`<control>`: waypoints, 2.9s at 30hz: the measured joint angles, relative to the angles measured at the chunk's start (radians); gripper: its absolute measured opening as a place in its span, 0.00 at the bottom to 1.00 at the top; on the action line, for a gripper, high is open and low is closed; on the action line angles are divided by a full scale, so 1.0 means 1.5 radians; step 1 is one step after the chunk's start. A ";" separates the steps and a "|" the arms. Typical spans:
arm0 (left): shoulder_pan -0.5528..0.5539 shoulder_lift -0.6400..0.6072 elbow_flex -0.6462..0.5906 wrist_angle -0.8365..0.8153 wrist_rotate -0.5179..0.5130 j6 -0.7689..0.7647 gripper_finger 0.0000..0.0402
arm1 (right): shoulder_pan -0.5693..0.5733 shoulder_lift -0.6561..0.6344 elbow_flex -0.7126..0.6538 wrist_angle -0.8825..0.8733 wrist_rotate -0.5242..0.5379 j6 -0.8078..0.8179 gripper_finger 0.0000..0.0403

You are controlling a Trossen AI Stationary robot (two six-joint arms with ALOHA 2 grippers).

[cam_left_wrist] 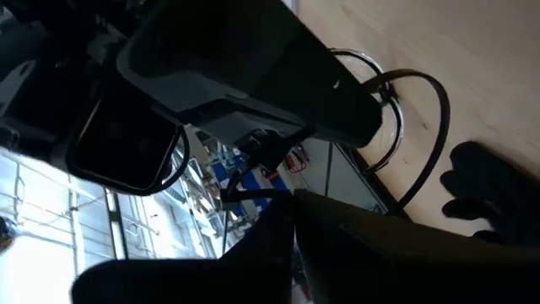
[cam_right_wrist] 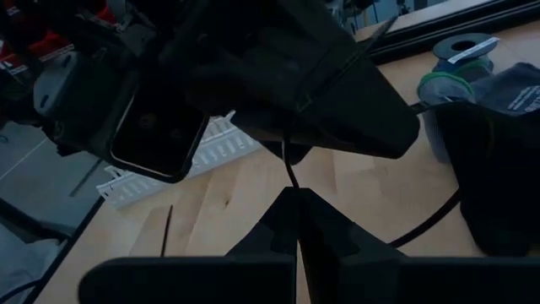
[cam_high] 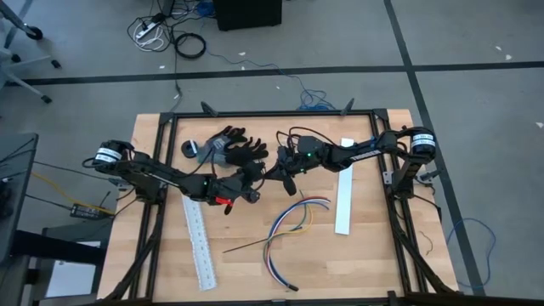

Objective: Ziptie cables
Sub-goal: Insert the top black zip tie pointed tail end through the slot to form a loop

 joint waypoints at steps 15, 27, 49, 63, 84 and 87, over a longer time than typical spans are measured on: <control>0.000 0.000 0.000 0.018 0.040 -0.354 0.00 | 0.001 0.000 0.000 0.040 -0.023 0.102 0.00; 0.000 -0.004 0.000 -0.022 0.060 -0.547 0.00 | 0.002 0.000 0.000 0.032 -0.055 0.196 0.00; 0.000 -0.109 0.001 -0.168 0.163 -0.781 0.00 | -0.021 0.000 0.000 0.004 -0.136 0.048 0.58; 0.042 -0.119 0.001 -0.245 0.324 -0.937 0.00 | -0.052 0.000 0.000 0.101 -0.193 0.022 0.66; 0.081 -0.087 0.001 -0.189 0.342 -0.851 0.00 | -0.052 0.000 0.001 0.122 -0.187 0.053 0.58; 0.081 -0.087 0.000 -0.177 0.339 -0.838 0.00 | -0.052 0.000 0.001 0.123 -0.187 0.053 0.58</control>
